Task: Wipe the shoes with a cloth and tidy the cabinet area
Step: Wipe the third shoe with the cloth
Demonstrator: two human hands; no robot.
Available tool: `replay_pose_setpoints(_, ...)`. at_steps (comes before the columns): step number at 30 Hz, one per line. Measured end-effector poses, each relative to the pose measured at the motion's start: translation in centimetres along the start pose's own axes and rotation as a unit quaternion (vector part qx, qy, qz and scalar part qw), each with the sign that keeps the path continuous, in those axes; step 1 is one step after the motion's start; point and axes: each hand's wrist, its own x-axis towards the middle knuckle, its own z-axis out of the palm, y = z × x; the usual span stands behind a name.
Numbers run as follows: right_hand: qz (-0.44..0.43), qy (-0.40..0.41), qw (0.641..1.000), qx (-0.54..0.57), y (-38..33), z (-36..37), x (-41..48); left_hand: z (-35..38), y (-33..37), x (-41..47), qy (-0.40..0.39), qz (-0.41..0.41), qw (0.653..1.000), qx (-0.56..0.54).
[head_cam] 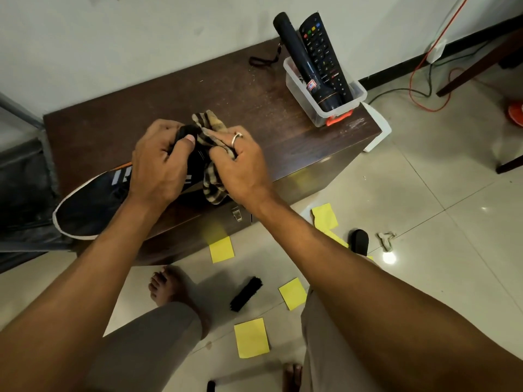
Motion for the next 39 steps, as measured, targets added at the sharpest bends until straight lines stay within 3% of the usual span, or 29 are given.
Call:
replay_pose_setpoints(4,0.040,0.025,0.997,-0.068,0.0,-1.2,0.5,0.2,0.2,-0.2,-0.006,-0.002,1.000,-0.001)
replay_pose_setpoints(8,0.000,-0.005,1.000,-0.013,-1.2,-0.5,0.0,0.1,0.3,-0.1,0.004,0.012,1.000,-0.005)
replay_pose_setpoints(12,0.046,0.033,0.998,-0.028,-0.6,0.0,0.6,0.1,0.3,-0.2,0.002,0.004,1.000,-0.006)
replay_pose_setpoints(17,0.029,0.003,1.000,-0.010,-0.9,0.0,-0.3,0.1,0.1,-0.2,0.003,0.012,1.000,0.005)
replay_pose_setpoints(23,0.049,-0.007,0.995,-0.083,-0.8,-1.3,-1.5,0.3,0.2,-0.3,0.035,-0.018,0.999,-0.032)
replay_pose_setpoints(27,0.018,0.034,0.998,-0.041,-1.2,-1.0,-1.5,0.0,0.0,-0.5,-0.015,0.002,0.997,-0.070)
replay_pose_setpoints(30,0.016,0.010,1.000,-0.025,-0.6,0.4,-2.2,-0.1,-0.5,-0.3,-0.035,0.011,0.994,-0.107)
replay_pose_setpoints(34,0.023,-0.010,0.995,-0.096,-0.3,-0.3,-2.8,-0.3,-0.8,-0.1,-0.052,0.013,0.992,-0.114)
replay_pose_setpoints(39,-0.064,0.035,0.993,-0.089,-0.4,-0.1,-2.7,-0.4,-0.8,-0.1,-0.051,0.008,0.990,-0.128)
